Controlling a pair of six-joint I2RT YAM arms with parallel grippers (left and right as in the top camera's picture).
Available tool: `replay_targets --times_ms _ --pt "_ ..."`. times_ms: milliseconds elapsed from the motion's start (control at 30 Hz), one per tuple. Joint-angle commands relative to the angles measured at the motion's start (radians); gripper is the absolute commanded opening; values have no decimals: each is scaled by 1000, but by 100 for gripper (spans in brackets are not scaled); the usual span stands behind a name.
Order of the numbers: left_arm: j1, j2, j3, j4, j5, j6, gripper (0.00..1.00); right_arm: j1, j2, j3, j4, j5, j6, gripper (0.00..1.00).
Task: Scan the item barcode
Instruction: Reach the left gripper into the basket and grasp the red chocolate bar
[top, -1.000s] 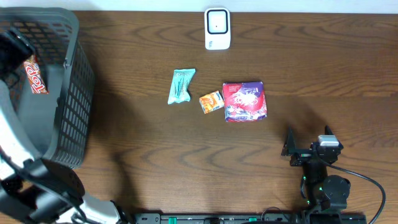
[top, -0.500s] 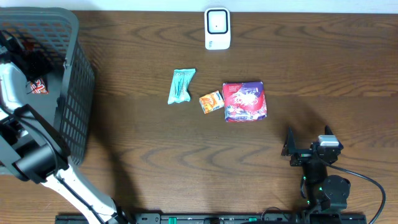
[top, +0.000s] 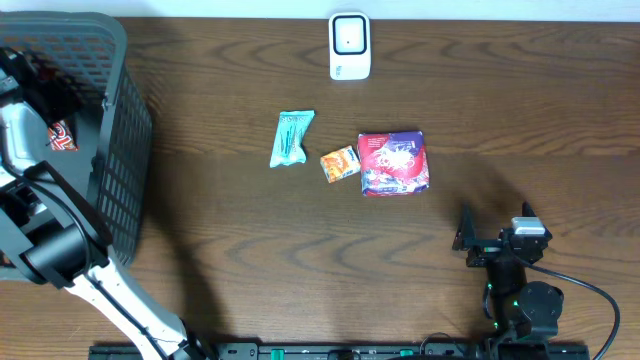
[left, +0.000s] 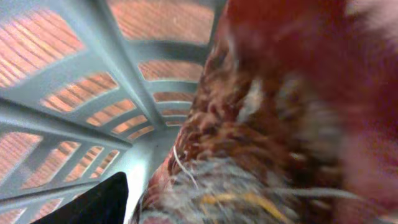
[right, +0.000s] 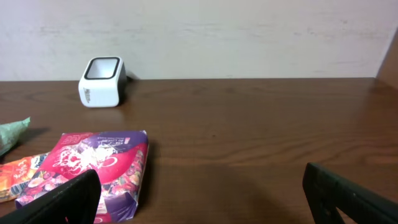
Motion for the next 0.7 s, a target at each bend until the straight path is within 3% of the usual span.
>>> replay_targets --times_ms 0,67,133,167,267,467,667 --pt "3 54 1 -2 -13 13 55 7 0 -4 0 8 -11 99" --pt "3 56 1 -2 -13 13 42 7 0 -4 0 8 -11 99" --pt "3 56 1 -1 -13 13 41 7 0 -4 0 8 -11 99" --pt "3 56 1 -1 -13 13 35 7 0 -4 -1 8 -11 99" --pt "3 54 1 -3 -12 12 8 7 1 -4 0 8 -11 99" --pt "3 -45 1 -41 -12 -82 8 7 1 -4 0 8 -11 99" --pt "3 -251 1 -132 0 -178 7 7 1 -4 0 8 -11 99"
